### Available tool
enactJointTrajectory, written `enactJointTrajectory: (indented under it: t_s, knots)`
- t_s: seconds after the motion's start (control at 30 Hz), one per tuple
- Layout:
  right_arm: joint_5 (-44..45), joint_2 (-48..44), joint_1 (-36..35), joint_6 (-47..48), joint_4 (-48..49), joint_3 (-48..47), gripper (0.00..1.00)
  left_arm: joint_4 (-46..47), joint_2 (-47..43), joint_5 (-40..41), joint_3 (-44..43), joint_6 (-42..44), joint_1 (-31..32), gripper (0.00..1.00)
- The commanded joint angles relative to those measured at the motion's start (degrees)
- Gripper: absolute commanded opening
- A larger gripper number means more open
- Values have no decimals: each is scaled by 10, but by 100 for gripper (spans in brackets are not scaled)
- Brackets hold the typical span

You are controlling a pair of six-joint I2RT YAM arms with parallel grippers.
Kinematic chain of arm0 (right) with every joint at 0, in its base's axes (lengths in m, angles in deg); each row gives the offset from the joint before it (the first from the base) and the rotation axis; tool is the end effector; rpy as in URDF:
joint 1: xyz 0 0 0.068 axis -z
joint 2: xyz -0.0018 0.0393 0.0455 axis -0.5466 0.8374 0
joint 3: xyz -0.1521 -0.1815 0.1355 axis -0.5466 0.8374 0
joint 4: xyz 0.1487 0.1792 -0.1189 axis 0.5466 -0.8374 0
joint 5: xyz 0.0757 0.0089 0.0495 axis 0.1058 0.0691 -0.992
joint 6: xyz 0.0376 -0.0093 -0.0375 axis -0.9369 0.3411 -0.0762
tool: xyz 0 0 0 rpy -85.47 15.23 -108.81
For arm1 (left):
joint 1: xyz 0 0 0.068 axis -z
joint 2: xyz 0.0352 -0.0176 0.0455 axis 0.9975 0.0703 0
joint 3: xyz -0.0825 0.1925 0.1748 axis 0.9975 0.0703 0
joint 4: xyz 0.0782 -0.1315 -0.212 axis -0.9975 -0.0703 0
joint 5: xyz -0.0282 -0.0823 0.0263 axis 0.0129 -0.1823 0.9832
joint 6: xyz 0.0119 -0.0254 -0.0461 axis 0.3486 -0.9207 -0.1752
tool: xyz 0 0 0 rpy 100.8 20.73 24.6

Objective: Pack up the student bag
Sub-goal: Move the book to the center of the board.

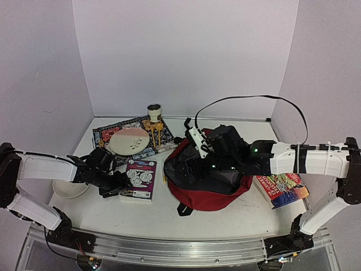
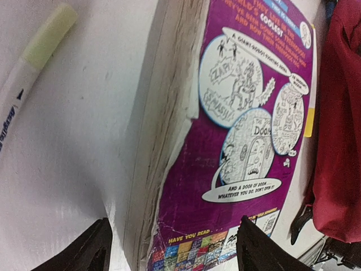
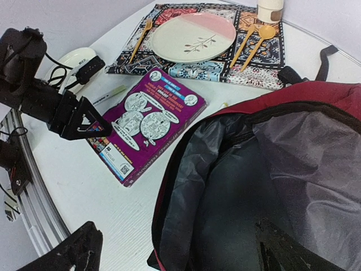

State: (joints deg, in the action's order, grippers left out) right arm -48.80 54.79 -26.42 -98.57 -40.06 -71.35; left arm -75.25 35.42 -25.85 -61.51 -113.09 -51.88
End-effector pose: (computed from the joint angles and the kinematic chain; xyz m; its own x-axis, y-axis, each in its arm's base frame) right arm 0.1807 0.3023 0.2955 -0.3902 -0.0542 -0.9191 -0.7405 0.6117 0.2783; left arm 0.1881 -0.1344 0.1461 -0.9416 -0.2364 -0.2396 -0.1020 0.8788 -0.4662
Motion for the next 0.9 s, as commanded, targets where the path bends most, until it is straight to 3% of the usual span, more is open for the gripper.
enactJointTrajectory:
  t_s: [0.0,0.4,0.87]
  knots:
    - [18,22,-22,0,29,-17,94,44,-14,-54,24,-22,-3,75]
    - [14,62,-45,14,39,-46,94,78,-97,-111,40,-82,-2,66]
    - [6,77,-57,33,49,-51,94,170,-75,-114,91,-138,-3,61]
